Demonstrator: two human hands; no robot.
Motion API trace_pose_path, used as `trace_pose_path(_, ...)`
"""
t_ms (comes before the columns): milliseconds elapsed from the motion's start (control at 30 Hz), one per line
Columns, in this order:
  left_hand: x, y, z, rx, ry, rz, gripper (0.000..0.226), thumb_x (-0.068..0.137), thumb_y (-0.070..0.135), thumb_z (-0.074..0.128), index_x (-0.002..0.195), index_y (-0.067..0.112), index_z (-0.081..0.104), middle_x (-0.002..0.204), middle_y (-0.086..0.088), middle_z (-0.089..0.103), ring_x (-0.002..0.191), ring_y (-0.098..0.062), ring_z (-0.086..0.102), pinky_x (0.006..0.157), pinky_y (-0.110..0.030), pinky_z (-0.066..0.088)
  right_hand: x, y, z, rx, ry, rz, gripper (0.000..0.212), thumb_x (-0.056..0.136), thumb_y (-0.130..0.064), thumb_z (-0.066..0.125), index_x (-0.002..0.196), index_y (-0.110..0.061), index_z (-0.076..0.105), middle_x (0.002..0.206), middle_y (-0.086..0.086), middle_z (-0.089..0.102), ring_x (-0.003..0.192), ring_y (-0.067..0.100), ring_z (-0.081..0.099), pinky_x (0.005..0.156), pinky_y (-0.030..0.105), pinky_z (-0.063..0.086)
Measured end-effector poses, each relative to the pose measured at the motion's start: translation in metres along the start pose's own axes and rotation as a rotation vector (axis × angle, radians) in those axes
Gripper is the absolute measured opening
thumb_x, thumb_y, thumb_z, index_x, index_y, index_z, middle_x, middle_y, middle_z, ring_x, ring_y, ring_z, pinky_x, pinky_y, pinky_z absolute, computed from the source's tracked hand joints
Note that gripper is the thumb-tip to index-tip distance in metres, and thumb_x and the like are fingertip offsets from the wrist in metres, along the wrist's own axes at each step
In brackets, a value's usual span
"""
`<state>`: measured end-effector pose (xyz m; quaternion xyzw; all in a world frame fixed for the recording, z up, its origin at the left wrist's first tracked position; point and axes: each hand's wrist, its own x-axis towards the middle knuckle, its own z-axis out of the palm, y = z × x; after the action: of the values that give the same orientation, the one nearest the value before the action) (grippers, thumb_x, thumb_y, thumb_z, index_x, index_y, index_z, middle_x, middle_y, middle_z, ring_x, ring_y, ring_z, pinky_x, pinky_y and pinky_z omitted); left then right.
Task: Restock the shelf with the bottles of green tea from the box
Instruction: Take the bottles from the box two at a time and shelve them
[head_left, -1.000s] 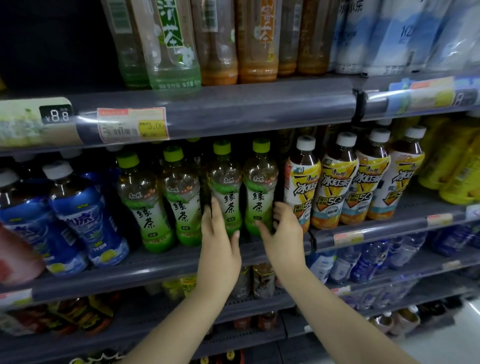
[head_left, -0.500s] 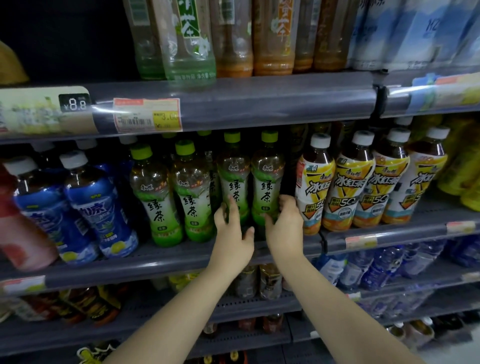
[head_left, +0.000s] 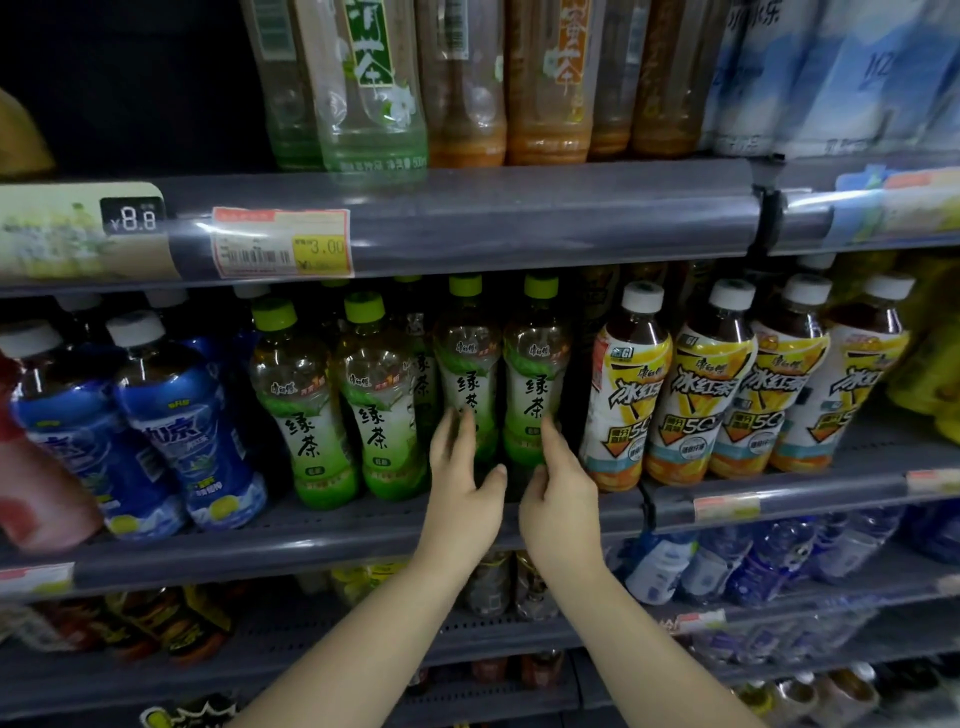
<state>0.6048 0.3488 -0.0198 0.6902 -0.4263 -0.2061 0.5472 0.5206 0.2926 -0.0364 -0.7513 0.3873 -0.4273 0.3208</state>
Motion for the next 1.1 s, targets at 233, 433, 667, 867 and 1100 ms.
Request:
trace_pose_path(233,0.014,0.002,0.004,-0.035,-0.004,-0.078,0.073,0.095,0.010,0.048,0.150,0.036,0.007,0.159,0.014,0.001,0.146,-0.009,0.010,0.116,-0.029,0.013,0.012,0.005,0.000,0.034,-0.001,0.018,0.060,0.089,0.012,0.039,0.143,-0.014,0.036,0.148,0.007,0.040,0.137,0.012,0.031,0.109,0.017,0.021)
trace_pose_path(433,0.021,0.009,0.013,-0.075,0.011,-0.120,0.075,0.095,0.010,0.048,0.151,0.035,0.006,0.160,0.012,-0.003,0.147,-0.011,0.005,0.113,-0.029,0.013,0.023,0.007,0.007,-0.014,0.055,0.013,0.064,0.086,0.012,0.043,0.145,-0.010,0.031,0.149,0.012,0.037,0.142,0.023,0.026,0.113,0.023,0.017)
trace_pose_path(667,0.035,0.006,0.014,-0.091,0.041,-0.123,0.081,0.092,0.006,0.049,0.151,0.037,0.003,0.161,0.008,0.002,0.147,-0.013,0.006,0.119,-0.036,0.012,0.034,0.013,0.007,-0.014,0.097,-0.028,0.067,0.083,0.013,0.044,0.145,-0.009,0.033,0.149,0.013,0.038,0.142,0.026,0.026,0.114,0.026,0.019)
trace_pose_path(867,0.035,0.006,0.010,-0.055,0.051,-0.106,0.077,0.093,0.009,0.050,0.151,0.034,0.006,0.160,0.006,0.007,0.147,-0.012,0.008,0.120,-0.038,0.013,0.033,0.013,0.007,0.024,0.097,-0.034,0.062,0.085,0.012,0.044,0.142,-0.011,0.038,0.145,0.010,0.044,0.139,0.023,0.033,0.112,0.025,0.022)
trace_pose_path(1100,0.007,0.013,-0.012,-0.018,0.036,-0.078,0.065,0.094,0.012,0.050,0.149,0.032,0.021,0.156,0.005,0.023,0.143,-0.011,0.025,0.118,-0.037,0.024,0.013,-0.009,-0.009,0.118,0.019,0.038,0.050,0.094,-0.006,0.051,0.141,-0.015,0.039,0.139,0.003,0.049,0.131,0.011,0.041,0.109,0.027,0.033)
